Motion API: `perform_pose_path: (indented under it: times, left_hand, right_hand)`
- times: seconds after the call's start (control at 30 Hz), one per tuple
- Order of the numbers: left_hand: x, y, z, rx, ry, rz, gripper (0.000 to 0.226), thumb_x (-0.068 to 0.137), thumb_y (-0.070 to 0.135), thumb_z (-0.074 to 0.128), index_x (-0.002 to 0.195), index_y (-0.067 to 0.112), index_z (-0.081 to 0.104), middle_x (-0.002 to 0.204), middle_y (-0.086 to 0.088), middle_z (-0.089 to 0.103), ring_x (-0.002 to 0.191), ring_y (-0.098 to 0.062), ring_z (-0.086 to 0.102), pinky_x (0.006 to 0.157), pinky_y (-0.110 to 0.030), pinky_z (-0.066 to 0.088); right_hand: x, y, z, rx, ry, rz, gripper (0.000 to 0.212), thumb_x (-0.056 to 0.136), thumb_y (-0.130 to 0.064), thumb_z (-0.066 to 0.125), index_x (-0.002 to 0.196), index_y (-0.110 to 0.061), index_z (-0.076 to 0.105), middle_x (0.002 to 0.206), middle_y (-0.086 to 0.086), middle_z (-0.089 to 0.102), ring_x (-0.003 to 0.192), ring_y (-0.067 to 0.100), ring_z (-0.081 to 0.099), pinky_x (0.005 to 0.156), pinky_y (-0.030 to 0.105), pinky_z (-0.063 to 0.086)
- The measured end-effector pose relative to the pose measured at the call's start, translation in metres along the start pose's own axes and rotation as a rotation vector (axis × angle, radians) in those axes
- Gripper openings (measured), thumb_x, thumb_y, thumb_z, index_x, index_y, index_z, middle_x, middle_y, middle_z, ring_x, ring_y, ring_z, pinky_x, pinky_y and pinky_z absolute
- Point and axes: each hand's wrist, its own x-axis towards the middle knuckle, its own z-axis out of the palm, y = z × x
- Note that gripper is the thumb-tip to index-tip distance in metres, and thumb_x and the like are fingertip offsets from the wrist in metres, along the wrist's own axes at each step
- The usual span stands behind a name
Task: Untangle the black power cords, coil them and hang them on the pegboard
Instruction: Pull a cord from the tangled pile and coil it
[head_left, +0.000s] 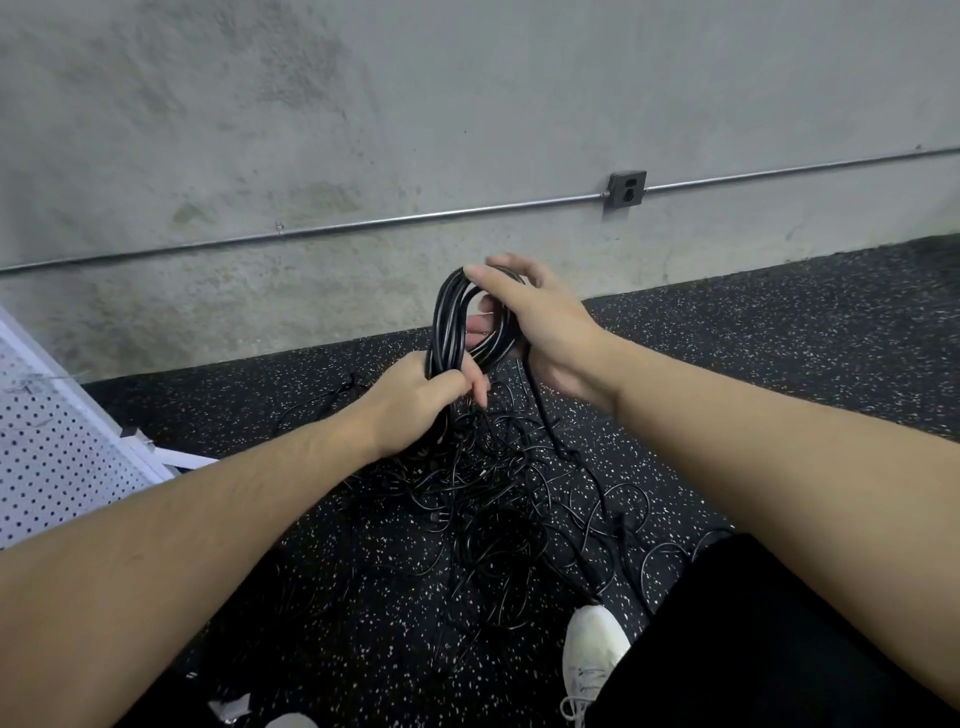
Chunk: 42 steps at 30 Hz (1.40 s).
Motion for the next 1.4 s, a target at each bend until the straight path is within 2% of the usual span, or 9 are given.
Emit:
perform_pose_path:
  times: [0.23,0.37,0.5,0.7,0.87,1.0,1.17,1.27,1.4]
  left_hand:
    - [0.001,0.007,0.001,-0.21,-0.024,-0.088,0.033,0.079,0.023,0.047,0.076,0.029,0.08,0.086,0.016,0.071,0.088,-0.004,0.063,0.084,-0.032,0.043]
    - [-0.003,0.013,0.0,-0.488,-0.097,-0.184,0.036,0.077,0.016,0.046,0.08,0.019,0.082,0.106,-0.02,0.076,0.104,-0.025,0.073,0.089,-0.032,0.056]
    - [-0.005,0.017,0.001,-0.525,-0.121,-0.297,0.046,0.094,0.009,0.037,0.08,0.019,0.081,0.088,-0.027,0.073,0.075,-0.028,0.065,0.072,-0.034,0.057]
    - [-0.003,0.014,0.007,-0.673,0.005,-0.278,0.043,0.097,0.001,0.032,0.085,0.003,0.073,0.066,-0.004,0.064,0.064,-0.021,0.057,0.09,-0.053,0.06]
    - [0.001,0.013,0.001,-0.8,0.145,-0.276,0.042,0.096,0.003,0.032,0.082,0.005,0.072,0.07,-0.005,0.058,0.061,-0.021,0.053,0.079,-0.05,0.063]
    - [0.003,0.01,-0.003,-0.836,0.207,-0.258,0.048,0.096,0.006,0.032,0.078,0.01,0.076,0.08,-0.003,0.051,0.056,-0.017,0.048,0.058,-0.036,0.059]
    - [0.008,0.012,-0.006,-0.82,0.315,-0.183,0.043,0.096,0.008,0.034,0.08,0.013,0.074,0.078,-0.001,0.049,0.052,-0.013,0.043,0.057,-0.034,0.054]
    - [0.011,0.009,-0.012,-0.72,0.414,-0.195,0.038,0.095,0.01,0.037,0.083,0.014,0.073,0.076,0.001,0.046,0.054,-0.012,0.042,0.053,-0.03,0.045]
    - [0.01,0.004,-0.021,-0.548,0.513,-0.28,0.032,0.093,0.015,0.045,0.081,0.019,0.075,0.067,0.007,0.045,0.05,-0.008,0.046,0.056,-0.029,0.04]
  right_hand:
    - [0.007,-0.006,0.016,0.252,0.047,0.054,0.017,0.092,-0.016,0.073,0.103,-0.019,0.06,0.06,-0.003,0.036,0.038,0.006,0.026,0.035,0.018,0.031]
    - [0.004,-0.008,0.019,0.321,-0.001,0.091,0.012,0.098,-0.017,0.066,0.094,-0.022,0.056,0.06,-0.003,0.032,0.035,0.003,0.027,0.032,0.016,0.029]
    - [0.003,-0.008,0.018,0.296,-0.025,0.094,0.009,0.099,-0.019,0.064,0.097,-0.02,0.055,0.061,-0.003,0.033,0.037,0.003,0.028,0.035,0.016,0.036]
    - [-0.004,-0.002,0.006,0.181,-0.096,0.246,0.054,0.104,-0.058,0.035,0.106,-0.01,0.058,0.089,0.008,0.067,0.087,0.025,0.066,0.083,0.038,0.058]
    - [-0.007,0.021,-0.012,-0.577,-0.307,0.319,0.037,0.101,-0.018,0.031,0.121,-0.027,0.061,0.121,0.008,0.07,0.128,0.024,0.058,0.112,0.055,0.038]
    - [-0.012,0.028,-0.021,-0.977,-0.694,0.45,0.052,0.092,-0.025,0.043,0.142,-0.031,0.054,0.148,-0.01,0.053,0.139,0.012,0.043,0.12,0.049,0.027]
    - [-0.013,0.031,-0.022,-0.956,-0.783,0.468,0.01,0.101,-0.036,0.055,0.095,-0.03,0.061,0.107,-0.003,0.076,0.099,0.017,0.065,0.108,0.047,0.042]
    - [-0.011,0.032,-0.025,-1.046,-0.791,0.439,0.028,0.097,-0.046,0.062,0.086,-0.02,0.06,0.071,-0.004,0.058,0.068,0.015,0.053,0.078,0.037,0.055]
    - [-0.009,0.026,-0.038,-1.187,-0.72,0.423,0.041,0.093,-0.057,0.063,0.082,-0.018,0.062,0.06,-0.007,0.05,0.057,0.014,0.043,0.06,0.025,0.042]
